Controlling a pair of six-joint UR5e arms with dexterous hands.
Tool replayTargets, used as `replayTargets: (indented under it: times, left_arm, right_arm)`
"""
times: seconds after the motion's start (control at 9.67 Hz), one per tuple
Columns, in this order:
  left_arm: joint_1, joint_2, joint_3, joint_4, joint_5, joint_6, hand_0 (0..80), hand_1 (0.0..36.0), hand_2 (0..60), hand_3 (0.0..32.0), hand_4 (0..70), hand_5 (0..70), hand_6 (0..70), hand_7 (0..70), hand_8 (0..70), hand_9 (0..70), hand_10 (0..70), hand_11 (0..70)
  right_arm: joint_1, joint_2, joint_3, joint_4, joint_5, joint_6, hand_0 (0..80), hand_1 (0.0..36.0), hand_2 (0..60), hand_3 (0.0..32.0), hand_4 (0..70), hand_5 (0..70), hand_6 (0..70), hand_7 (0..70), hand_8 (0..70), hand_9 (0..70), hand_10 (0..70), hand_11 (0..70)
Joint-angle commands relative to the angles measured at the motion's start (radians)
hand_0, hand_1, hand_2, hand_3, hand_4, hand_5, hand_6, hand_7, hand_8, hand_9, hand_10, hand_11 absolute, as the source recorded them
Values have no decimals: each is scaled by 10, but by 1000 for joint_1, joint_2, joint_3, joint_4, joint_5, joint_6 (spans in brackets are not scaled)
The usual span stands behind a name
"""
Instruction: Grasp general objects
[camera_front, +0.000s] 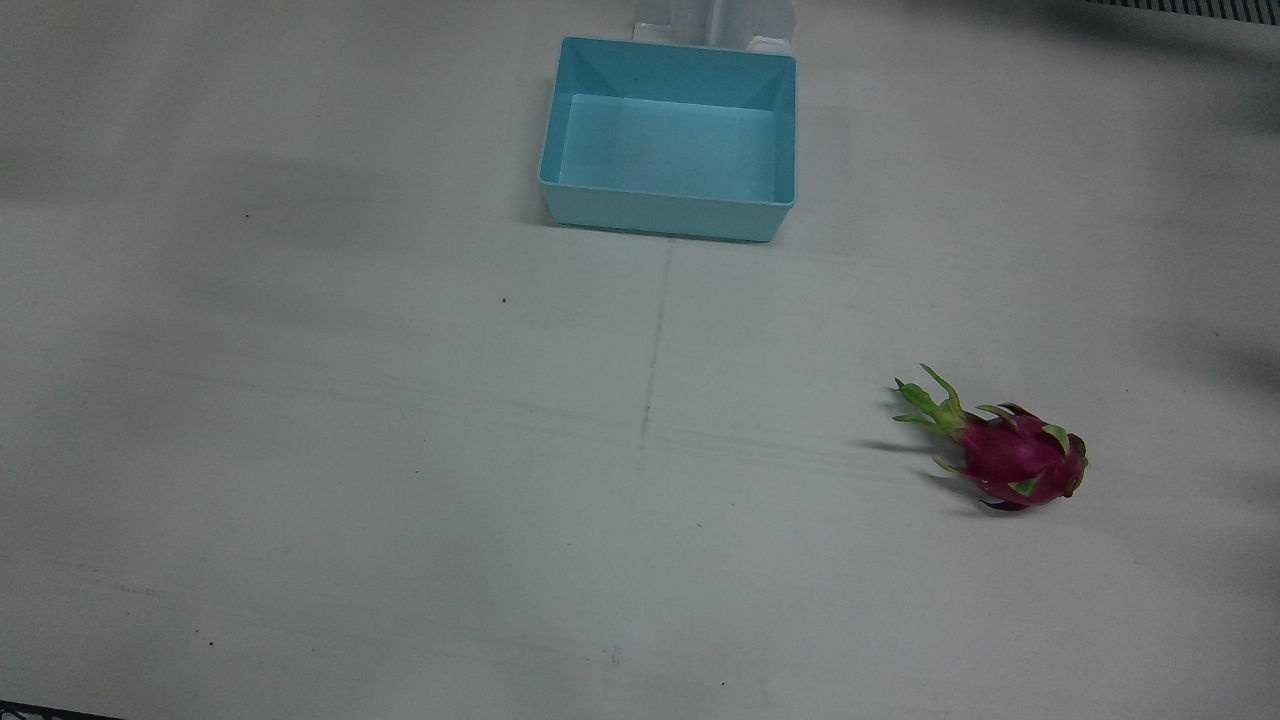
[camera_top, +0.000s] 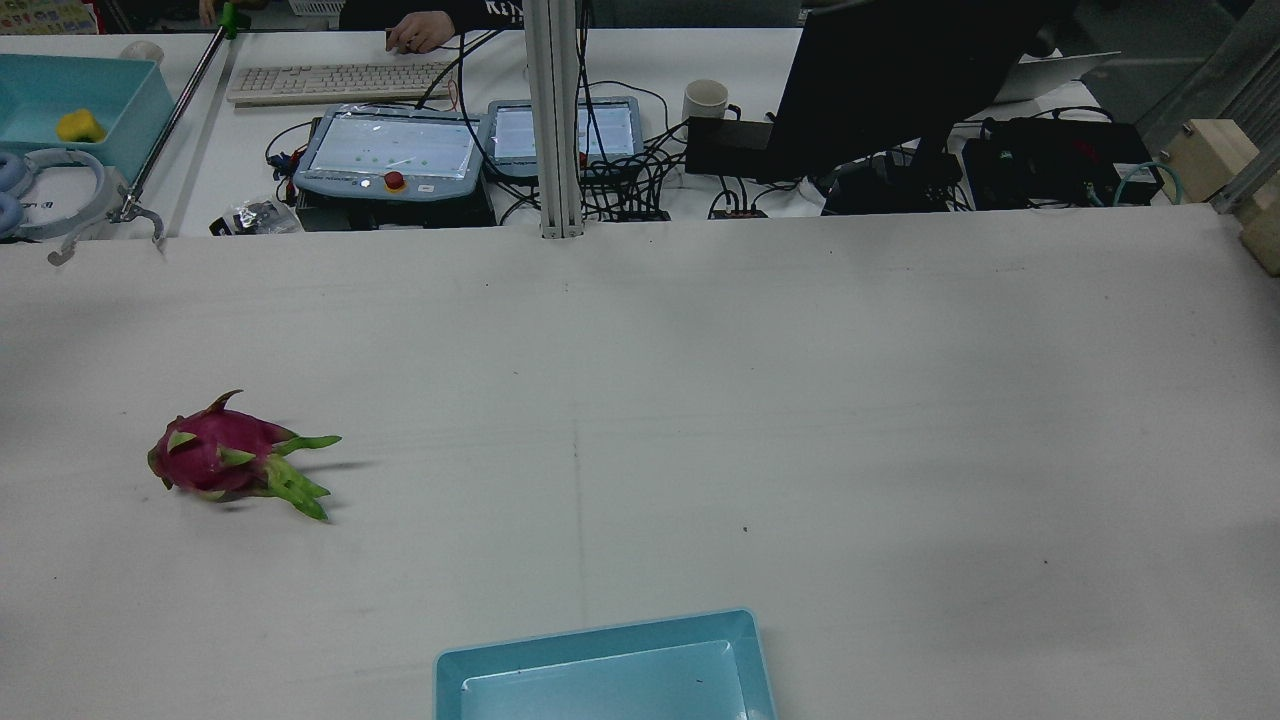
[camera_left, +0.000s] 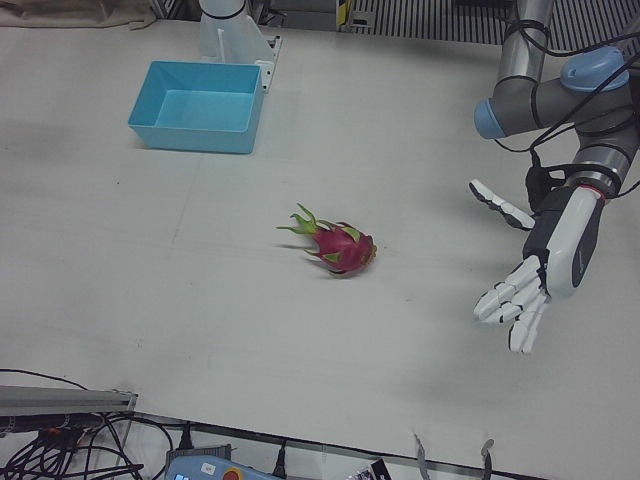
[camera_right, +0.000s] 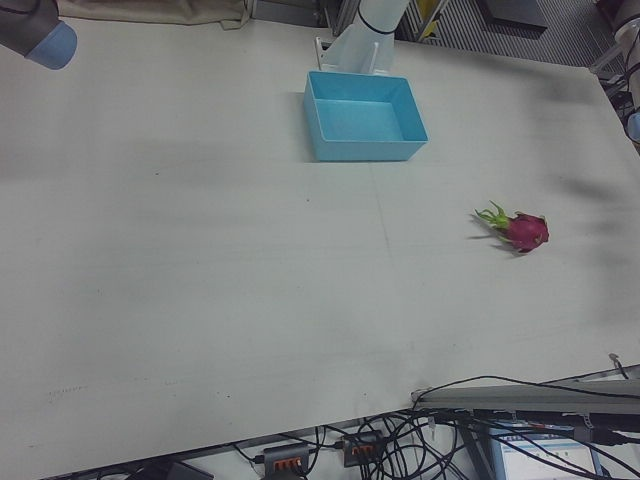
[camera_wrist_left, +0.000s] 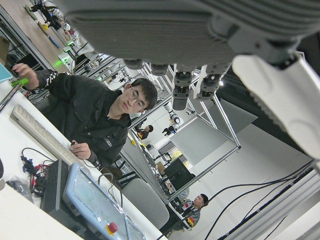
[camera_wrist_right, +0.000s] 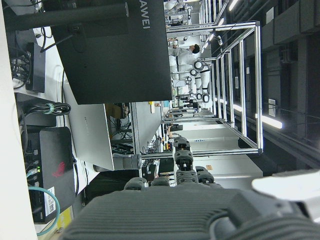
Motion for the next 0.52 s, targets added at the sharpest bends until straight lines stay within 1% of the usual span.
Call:
replayTargets:
  times: [0.0, 0.1, 0.21, 0.31, 0.41]
  left_arm:
    - [-1, 123, -18, -102, 63, 13, 539, 167, 0, 0, 86, 23, 97, 207, 9, 27, 0, 0]
    - [-1, 167, -68, -112, 101, 58, 554, 187, 0, 0, 86, 31, 101, 215, 10, 29, 0, 0]
    - [-1, 222, -147, -104, 139, 118, 564, 197, 0, 0, 85, 39, 102, 218, 10, 29, 0, 0]
    - [0, 265, -195, -100, 144, 169, 566, 197, 0, 0, 93, 45, 110, 230, 12, 32, 0, 0]
    - [8, 272, -203, -95, 144, 210, 577, 206, 0, 0, 101, 54, 116, 236, 13, 33, 0, 0]
  right_arm:
    - [-1, 0, 0, 0, 0, 0, 0, 0, 0, 0, 0, 0, 0, 0, 0, 0, 0, 0]
    - [0, 0, 0, 0, 0, 0, 0, 0, 0, 0, 0, 0, 0, 0, 0, 0, 0, 0]
    - [0, 0, -1, 0, 0, 0, 0, 0, 0, 0, 0, 0, 0, 0, 0, 0, 0, 0]
    - [-1, 0, -3, 0, 0, 2, 0, 0, 0, 0, 0, 0, 0, 0, 0, 0, 0, 0]
    - [-2, 0, -3, 0, 0, 2, 0, 0, 0, 0, 0, 0, 0, 0, 0, 0, 0, 0]
